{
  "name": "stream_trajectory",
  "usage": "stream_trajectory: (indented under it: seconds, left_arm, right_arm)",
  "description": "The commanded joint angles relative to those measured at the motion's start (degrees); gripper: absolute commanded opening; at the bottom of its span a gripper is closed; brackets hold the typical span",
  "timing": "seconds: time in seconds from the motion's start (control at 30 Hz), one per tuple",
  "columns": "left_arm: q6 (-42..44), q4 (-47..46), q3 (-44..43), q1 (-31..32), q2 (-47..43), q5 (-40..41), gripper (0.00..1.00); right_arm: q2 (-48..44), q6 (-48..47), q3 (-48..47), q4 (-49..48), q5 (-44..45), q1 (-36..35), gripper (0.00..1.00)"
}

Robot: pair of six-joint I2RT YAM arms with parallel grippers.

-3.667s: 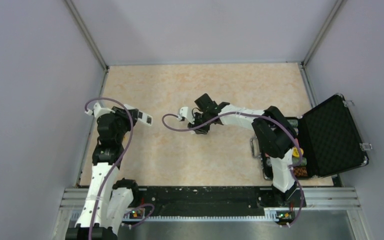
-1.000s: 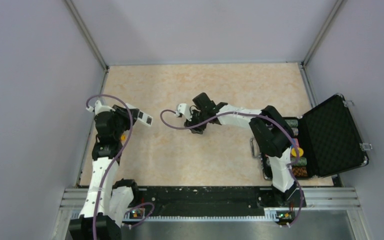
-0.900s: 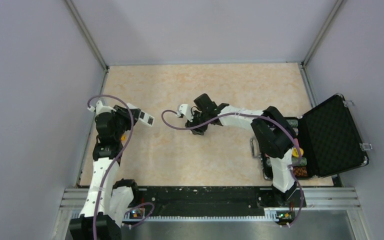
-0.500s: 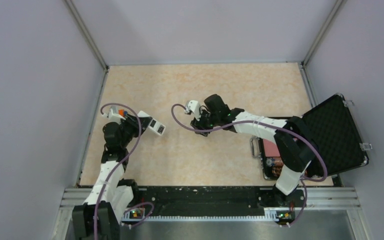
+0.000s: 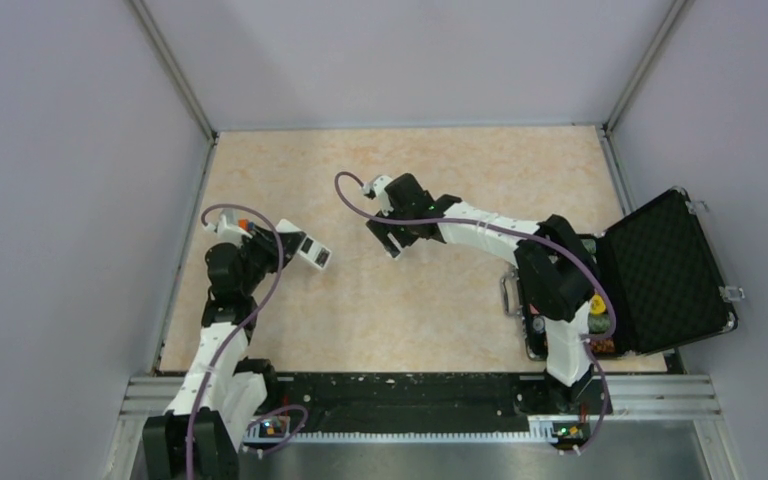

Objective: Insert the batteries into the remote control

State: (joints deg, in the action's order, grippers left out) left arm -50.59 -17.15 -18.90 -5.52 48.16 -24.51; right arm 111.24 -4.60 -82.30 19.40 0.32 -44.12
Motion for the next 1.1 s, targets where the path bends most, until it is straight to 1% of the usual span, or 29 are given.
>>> stream_trajectory:
  seconds: [0.0, 0.17, 0.4, 0.57, 0.73, 0.9, 1.07]
  left_arm:
    - [2.1, 1.0, -3.0, 0.2, -2.3, 1.1, 0.00]
    - [2.8, 2.5, -3.2, 0.2, -3.2, 2.0, 0.00]
    - [3.5, 3.2, -3.6, 0.1, -2.6, 2.3, 0.00]
    - [4.3, 4.2, -4.0, 0.1, -2.5, 2.7, 0.00]
    - [4.8, 5.0, -4.2, 0.1, -2.7, 3.1, 0.00]
    - [5.1, 5.6, -4.1, 0.1, -3.1, 3.4, 0.00]
    - [5.4, 6.1, -3.8, 0.1, -3.6, 3.8, 0.00]
  right_arm:
    - [3.8, -0.5, -3.3, 5.4, 4.9, -0.2, 0.78]
    - [5.4, -4.4, -3.4, 6.4, 0.3, -0.2, 0.79]
    - [8.9, -6.3, -5.1, 6.3, 0.6, -0.3, 0.78]
    - [10.6, -5.4, -6.4, 7.7, 0.0, -0.3, 0.71]
    - [11.9, -1.8, -8.0, 10.2, -4.1, 0.7, 0.62]
    - [12.5, -0.2, -8.0, 12.2, -5.7, 2.3, 0.64]
    - [12.3, -1.5, -8.5, 14.4, -6.9, 2.6, 0.67]
